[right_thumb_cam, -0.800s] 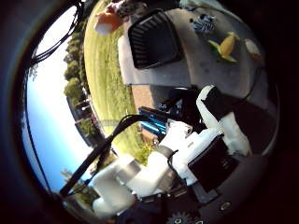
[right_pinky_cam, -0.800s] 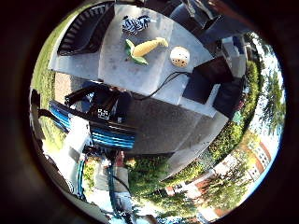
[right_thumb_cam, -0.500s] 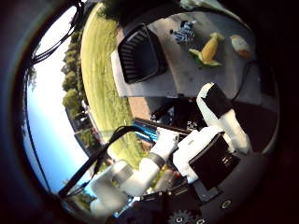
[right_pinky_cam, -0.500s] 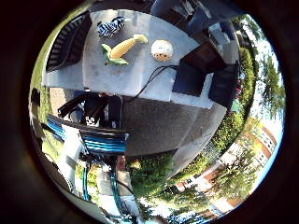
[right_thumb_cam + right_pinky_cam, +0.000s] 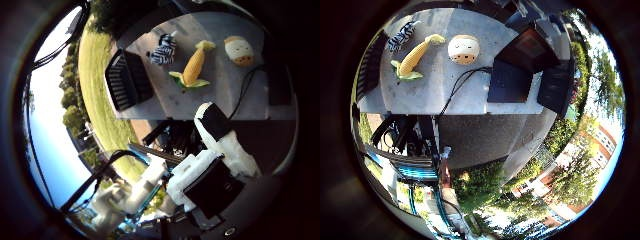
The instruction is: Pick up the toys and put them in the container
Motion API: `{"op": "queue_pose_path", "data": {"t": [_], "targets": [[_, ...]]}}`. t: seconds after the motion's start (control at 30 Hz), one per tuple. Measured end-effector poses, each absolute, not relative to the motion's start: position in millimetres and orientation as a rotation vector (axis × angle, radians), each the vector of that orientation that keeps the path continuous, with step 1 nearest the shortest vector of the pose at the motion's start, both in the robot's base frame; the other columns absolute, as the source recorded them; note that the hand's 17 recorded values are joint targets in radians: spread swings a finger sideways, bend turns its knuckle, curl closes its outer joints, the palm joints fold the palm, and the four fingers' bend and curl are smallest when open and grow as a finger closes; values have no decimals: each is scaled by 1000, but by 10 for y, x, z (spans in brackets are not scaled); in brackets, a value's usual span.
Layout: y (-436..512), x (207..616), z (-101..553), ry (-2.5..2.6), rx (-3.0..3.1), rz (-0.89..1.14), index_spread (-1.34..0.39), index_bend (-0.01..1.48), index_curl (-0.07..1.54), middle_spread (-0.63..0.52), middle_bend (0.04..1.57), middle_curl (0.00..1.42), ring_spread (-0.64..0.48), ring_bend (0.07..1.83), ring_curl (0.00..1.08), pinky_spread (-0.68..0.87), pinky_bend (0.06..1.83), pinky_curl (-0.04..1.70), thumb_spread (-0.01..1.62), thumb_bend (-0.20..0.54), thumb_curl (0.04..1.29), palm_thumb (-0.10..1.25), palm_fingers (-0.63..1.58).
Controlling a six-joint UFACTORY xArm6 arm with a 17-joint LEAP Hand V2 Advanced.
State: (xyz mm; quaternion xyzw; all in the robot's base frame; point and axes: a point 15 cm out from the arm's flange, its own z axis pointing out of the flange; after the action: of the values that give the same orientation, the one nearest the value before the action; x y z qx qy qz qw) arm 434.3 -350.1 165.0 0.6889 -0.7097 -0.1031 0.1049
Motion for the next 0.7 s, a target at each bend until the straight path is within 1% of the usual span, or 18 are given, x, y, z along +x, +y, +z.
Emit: {"op": "queue_pose_path", "data": {"t": [0.1, 0.17, 0.3, 0.4, 0.5, 0.7], "targets": [[-3722, 4474, 1285, -2077, 2018, -214, -103, 129, 290, 86, 177, 306, 282, 287, 346, 429, 369, 300, 1171, -32, 383, 637, 133], [-3825, 4500, 1023, -2086, 2004, -193, -94, 131, 276, 88, 174, 309, 281, 299, 348, 434, 401, 307, 1157, -34, 378, 623, 126], [-4004, 4700, 593, -2109, 2027, -75, -82, 136, 257, 92, 173, 310, 284, 332, 350, 436, 452, 315, 1139, -36, 368, 599, 142], [-4107, 4717, 197, -2075, 2026, -34, -78, 150, 254, 91, 176, 314, 286, 352, 352, 440, 472, 315, 1125, -39, 357, 573, 162], [-4228, 4783, -24, -2039, 2033, 47, -67, 160, 252, 90, 180, 318, 293, 368, 350, 448, 488, 311, 1112, -44, 340, 520, 189], [-4351, 4858, -381, -1975, 2035, 161, -45, 160, 251, 95, 176, 322, 306, 391, 347, 460, 516, 306, 1099, -32, 328, 502, 224]]}}
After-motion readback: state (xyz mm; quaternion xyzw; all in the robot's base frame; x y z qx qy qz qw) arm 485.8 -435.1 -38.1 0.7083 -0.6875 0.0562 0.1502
